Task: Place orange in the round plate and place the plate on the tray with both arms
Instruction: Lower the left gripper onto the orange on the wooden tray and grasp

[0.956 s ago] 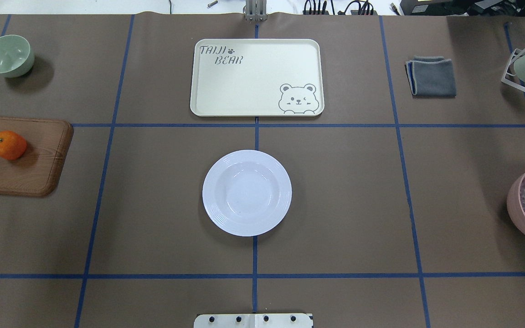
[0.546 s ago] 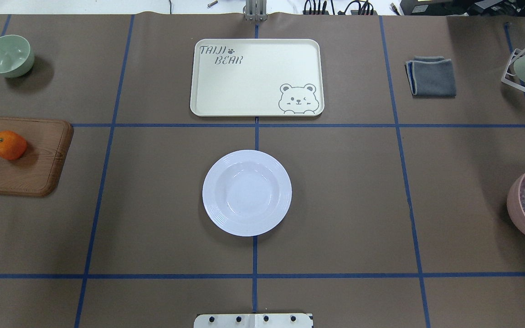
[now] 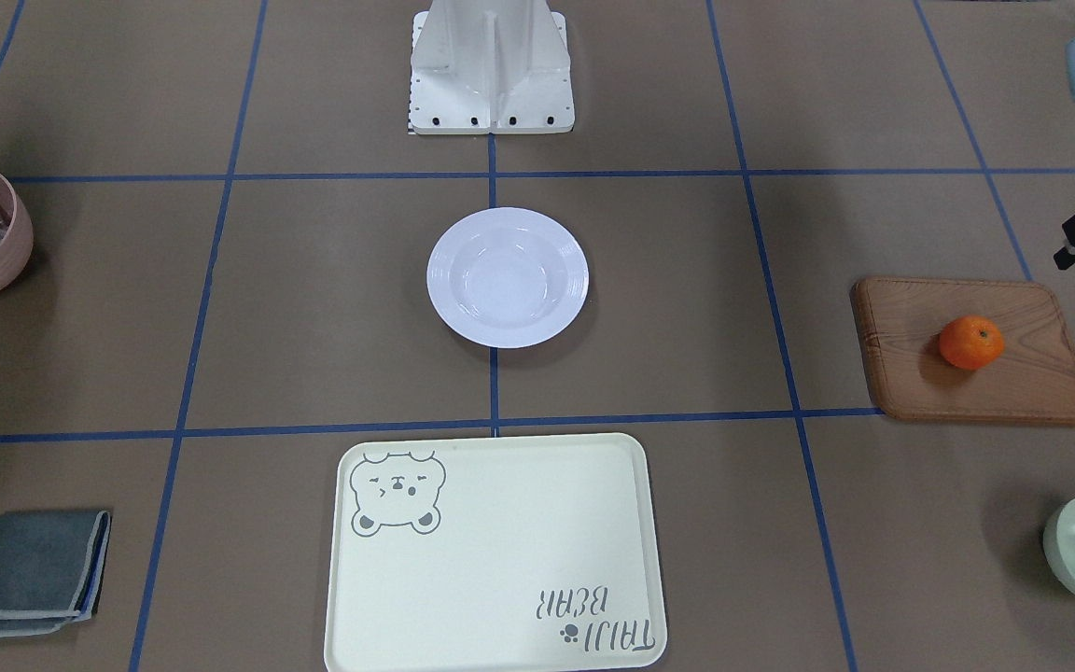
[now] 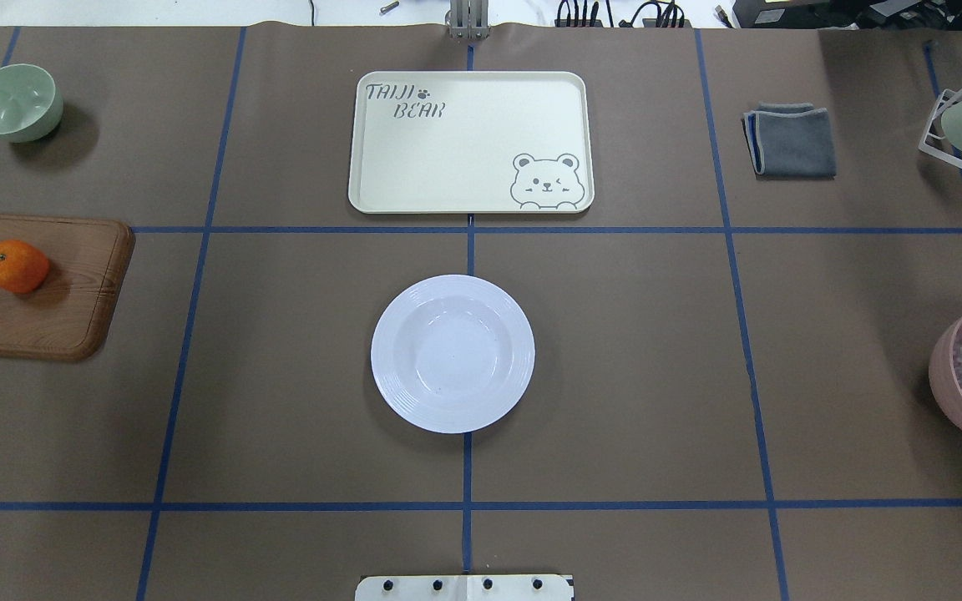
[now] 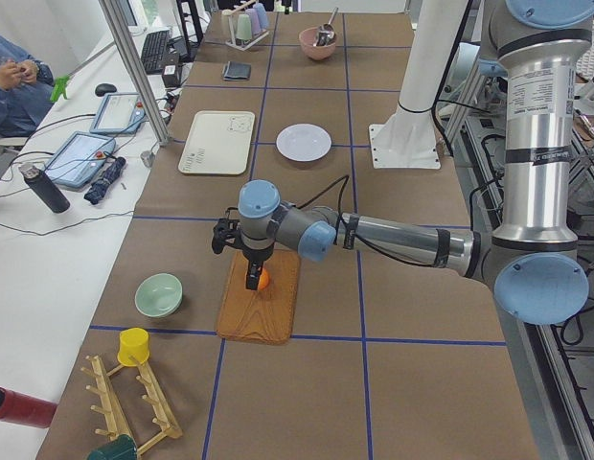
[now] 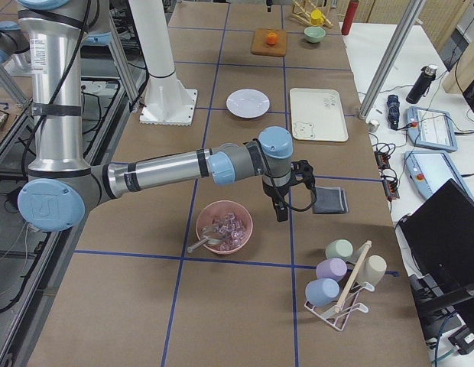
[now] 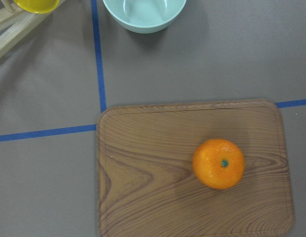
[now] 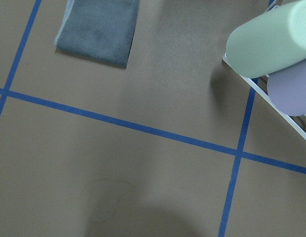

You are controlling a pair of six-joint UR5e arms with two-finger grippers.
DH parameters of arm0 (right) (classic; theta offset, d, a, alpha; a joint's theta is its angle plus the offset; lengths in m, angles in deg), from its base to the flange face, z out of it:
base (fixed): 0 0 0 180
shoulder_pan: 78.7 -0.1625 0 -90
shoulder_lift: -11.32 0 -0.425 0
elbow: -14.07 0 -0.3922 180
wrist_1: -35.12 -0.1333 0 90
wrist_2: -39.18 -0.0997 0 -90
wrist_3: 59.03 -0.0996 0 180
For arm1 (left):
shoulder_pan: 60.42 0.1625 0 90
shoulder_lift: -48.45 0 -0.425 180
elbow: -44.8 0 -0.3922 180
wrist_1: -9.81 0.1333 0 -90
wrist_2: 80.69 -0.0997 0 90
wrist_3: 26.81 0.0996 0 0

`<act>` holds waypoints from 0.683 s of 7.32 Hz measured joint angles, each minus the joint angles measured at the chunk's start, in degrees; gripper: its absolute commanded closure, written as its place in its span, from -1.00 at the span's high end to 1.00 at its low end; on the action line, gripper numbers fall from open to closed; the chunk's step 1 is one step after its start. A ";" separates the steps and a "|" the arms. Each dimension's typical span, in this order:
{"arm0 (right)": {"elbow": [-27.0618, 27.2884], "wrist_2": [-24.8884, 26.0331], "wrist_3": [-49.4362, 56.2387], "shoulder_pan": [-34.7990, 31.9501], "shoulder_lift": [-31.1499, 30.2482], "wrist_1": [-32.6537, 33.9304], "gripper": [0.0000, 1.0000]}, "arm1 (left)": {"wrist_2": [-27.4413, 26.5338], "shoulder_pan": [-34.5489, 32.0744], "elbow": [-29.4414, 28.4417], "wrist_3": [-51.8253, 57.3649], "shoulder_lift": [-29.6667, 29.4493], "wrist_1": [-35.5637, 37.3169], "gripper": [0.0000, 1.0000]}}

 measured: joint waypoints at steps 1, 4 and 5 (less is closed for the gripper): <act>-0.01 0.02 -0.09 0.29 -0.03 -0.32 1.00 | -1.91 2.83 -1.98 -3.24 -1.63 -1.91 0.95; -0.27 0.08 -0.44 1.04 -0.01 -0.50 1.00 | -3.25 7.39 -7.30 -7.79 -4.21 -6.34 0.96; -0.30 0.03 -0.47 1.09 -0.02 -0.54 1.00 | -3.28 8.04 -8.52 -8.09 -4.38 -6.77 0.96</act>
